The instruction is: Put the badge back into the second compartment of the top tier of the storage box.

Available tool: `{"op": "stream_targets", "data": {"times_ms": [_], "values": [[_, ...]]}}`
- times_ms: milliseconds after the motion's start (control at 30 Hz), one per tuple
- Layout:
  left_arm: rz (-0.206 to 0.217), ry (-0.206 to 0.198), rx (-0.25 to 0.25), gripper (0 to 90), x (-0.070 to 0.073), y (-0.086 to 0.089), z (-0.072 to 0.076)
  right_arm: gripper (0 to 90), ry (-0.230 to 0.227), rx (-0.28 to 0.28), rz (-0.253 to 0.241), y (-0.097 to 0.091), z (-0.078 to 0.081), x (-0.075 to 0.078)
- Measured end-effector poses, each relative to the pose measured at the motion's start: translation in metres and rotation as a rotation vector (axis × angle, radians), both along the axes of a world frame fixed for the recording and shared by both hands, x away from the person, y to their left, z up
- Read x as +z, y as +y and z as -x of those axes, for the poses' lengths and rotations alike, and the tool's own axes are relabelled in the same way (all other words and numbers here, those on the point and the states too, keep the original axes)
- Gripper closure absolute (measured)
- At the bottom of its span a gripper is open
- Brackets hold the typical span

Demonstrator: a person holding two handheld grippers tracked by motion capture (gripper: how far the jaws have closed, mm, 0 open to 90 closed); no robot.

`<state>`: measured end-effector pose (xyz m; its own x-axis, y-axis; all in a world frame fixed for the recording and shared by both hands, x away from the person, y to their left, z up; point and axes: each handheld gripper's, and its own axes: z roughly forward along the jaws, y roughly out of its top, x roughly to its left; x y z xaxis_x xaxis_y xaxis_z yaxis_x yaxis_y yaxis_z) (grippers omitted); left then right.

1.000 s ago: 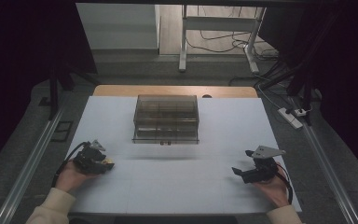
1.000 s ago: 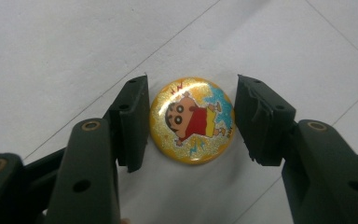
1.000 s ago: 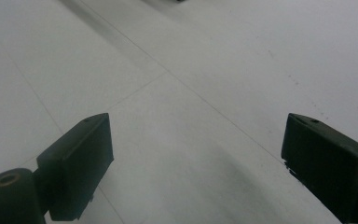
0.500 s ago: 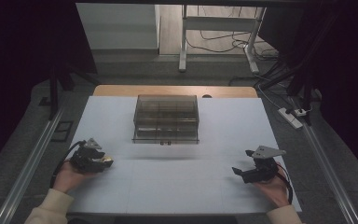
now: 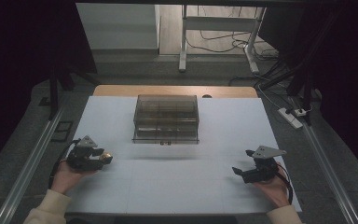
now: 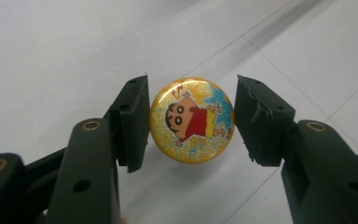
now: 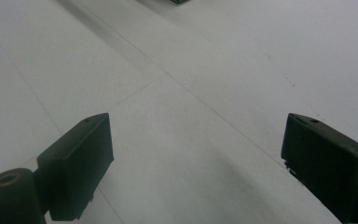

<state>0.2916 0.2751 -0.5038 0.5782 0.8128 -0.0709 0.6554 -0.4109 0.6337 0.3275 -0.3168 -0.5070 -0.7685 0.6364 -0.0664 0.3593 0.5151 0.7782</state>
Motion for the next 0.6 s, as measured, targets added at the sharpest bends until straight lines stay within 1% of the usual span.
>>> {"op": "stream_targets", "data": {"times_ms": [100, 200, 467, 600], "values": [[0.024, -0.020, 0.005, 46.9, 0.003, 0.001, 0.001, 8.4, -0.002, 0.001, 0.002, 0.000, 0.000, 0.000], [0.028, -0.031, 0.012, 46.9, 0.005, 0.002, 0.002, 8.4, -0.001, 0.001, 0.001, 0.000, 0.000, 0.000], [0.074, -0.068, 0.031, 46.9, 0.010, 0.002, 0.004, 8.4, -0.001, 0.000, 0.001, 0.000, 0.000, 0.000], [0.103, -0.076, 0.028, 46.9, 0.013, 0.003, 0.004, 8.4, -0.001, 0.000, 0.000, 0.000, 0.000, 0.000]]}}
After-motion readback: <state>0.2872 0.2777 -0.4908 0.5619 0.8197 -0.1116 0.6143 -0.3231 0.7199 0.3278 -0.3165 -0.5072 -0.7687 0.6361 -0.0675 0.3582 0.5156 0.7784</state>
